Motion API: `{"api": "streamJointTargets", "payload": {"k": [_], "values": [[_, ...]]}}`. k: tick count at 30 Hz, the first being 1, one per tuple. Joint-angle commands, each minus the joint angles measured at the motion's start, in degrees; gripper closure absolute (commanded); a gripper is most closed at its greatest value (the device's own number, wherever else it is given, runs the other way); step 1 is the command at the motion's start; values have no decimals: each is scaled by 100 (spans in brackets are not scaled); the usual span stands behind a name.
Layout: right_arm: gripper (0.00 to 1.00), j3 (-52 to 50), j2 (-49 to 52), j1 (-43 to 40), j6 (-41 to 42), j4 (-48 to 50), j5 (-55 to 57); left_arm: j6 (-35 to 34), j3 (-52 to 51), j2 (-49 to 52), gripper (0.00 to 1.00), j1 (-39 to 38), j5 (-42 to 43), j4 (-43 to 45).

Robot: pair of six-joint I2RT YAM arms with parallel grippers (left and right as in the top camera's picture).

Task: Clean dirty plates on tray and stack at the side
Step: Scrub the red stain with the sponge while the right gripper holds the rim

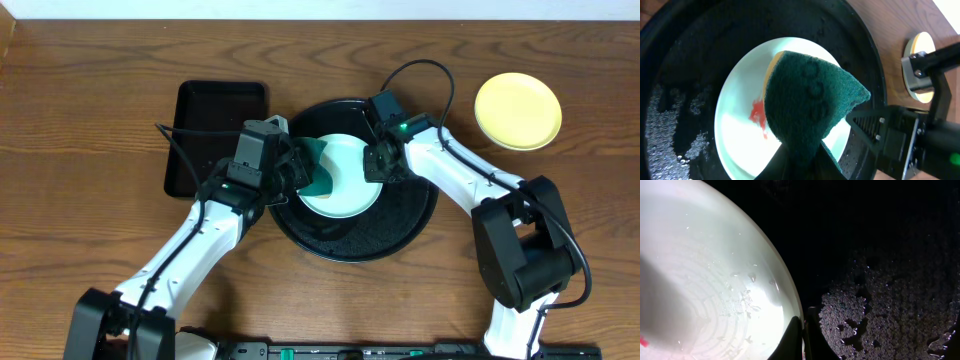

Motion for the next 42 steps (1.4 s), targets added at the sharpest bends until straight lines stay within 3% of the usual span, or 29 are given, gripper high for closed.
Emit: {"api": "streamJointTargets", "payload": {"k": [1, 2, 5, 9, 12, 17, 29, 34, 42], "values": [[99, 57, 151, -44, -87, -52, 46, -236, -17, 192, 92, 2, -70, 116], [98, 57, 151, -44, -85, -59, 46, -251, -17, 234, 92, 2, -52, 144], [69, 57, 153, -44, -81, -107, 17, -247, -17, 326, 92, -20, -28, 221], [61, 57, 153, -52, -83, -361, 9, -245, -17, 345, 92, -72, -31, 264], [63, 57, 153, -61, -87, -431, 9, -247, -17, 345, 92, -72, -31, 306], [86, 50, 188, -61, -85, -380, 52, -254, -17, 345, 92, -72, -28, 409], [92, 48, 382, -48, -85, -323, 87, -627, -17, 479, 92, -358, -151, 820], [92, 48, 382, -50, -85, -345, 66, -970, -17, 748, 92, -474, -551, 903], [92, 48, 382, -50, -85, -341, 44, -1279, -17, 1316, 92, -592, -522, 1478]]}}
